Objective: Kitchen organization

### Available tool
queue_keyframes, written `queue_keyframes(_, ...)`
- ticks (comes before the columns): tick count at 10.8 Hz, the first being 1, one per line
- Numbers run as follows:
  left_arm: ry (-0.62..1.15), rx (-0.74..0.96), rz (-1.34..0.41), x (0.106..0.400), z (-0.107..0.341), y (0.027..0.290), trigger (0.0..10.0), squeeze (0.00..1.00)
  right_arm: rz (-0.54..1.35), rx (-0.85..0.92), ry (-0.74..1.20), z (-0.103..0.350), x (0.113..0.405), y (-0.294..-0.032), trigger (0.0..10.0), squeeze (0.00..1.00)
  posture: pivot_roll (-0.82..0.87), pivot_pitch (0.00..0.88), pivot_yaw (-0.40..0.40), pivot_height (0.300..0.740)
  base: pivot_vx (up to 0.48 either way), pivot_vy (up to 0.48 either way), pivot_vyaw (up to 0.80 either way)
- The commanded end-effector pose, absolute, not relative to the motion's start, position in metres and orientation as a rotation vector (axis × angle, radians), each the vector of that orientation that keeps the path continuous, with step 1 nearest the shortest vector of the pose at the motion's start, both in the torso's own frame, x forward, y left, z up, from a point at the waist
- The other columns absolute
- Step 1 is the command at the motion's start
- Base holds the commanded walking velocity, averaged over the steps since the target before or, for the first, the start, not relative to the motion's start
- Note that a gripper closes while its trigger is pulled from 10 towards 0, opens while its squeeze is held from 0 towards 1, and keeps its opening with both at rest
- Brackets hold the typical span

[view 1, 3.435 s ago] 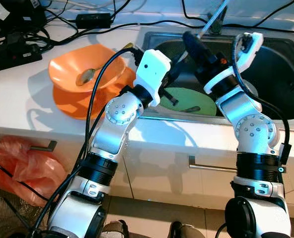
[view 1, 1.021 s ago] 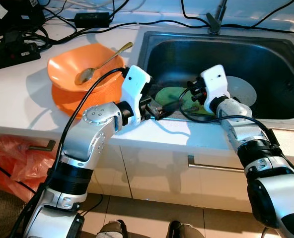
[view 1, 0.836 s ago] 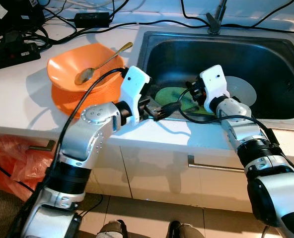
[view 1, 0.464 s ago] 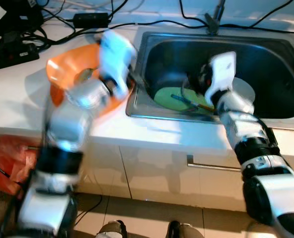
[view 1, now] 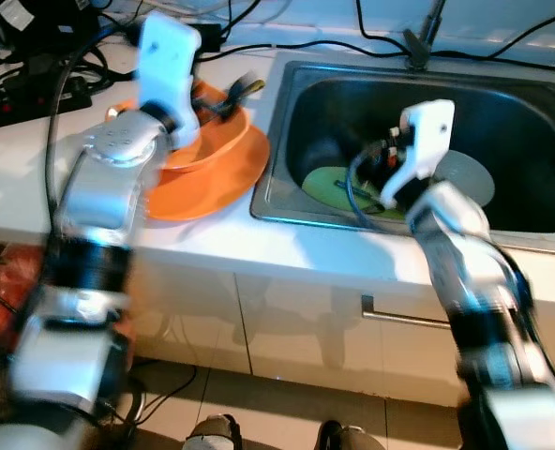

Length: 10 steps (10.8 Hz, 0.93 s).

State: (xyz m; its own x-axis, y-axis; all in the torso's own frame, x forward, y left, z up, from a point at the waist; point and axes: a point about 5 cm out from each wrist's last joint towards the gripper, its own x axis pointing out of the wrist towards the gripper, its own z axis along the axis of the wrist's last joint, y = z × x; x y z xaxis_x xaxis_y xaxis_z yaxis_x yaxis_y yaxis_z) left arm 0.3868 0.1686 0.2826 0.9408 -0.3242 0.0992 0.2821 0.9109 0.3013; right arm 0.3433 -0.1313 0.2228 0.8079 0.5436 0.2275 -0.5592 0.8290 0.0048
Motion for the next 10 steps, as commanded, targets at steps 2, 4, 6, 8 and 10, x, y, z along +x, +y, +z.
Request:
queue_keyframes(2,-0.033,0.333,-0.283,0.396,0.269,0.184,10.0,0.43,0.784,0.09,-0.182,0.231,0.313,-0.124,10.0,0.0,0.11,0.146,0.025,0.74,0.0,0.0,0.0)
queue_keyframes(4,0.05,0.394,-0.283,0.404,0.258,0.197,10.0,0.0,0.851,0.06,-0.122,0.228,0.288,-0.13,10.0,0.0,0.09,0.157,0.042,0.74,0.0,0.0,0.0)
queue_keyframes(6,0.113,0.422,-0.314,0.407,0.248,0.198,10.0,0.0,0.834,0.064,-0.106,0.231,0.281,-0.132,10.0,0.0,0.08,0.166,0.054,0.74,0.0,0.0,0.0)
queue_keyframes(8,0.151,0.452,-0.372,0.408,0.244,0.197,10.0,0.0,0.836,0.052,-0.092,0.232,0.276,-0.132,10.0,0.0,0.08,0.167,0.057,0.74,0.0,0.0,0.0)
queue_keyframes(10,0.183,0.476,-0.436,0.409,0.245,0.197,2.7,0.0,0.831,0.04,-0.091,0.236,0.277,-0.134,10.0,0.0,0.09,0.165,0.065,0.74,0.0,0.0,0.0)
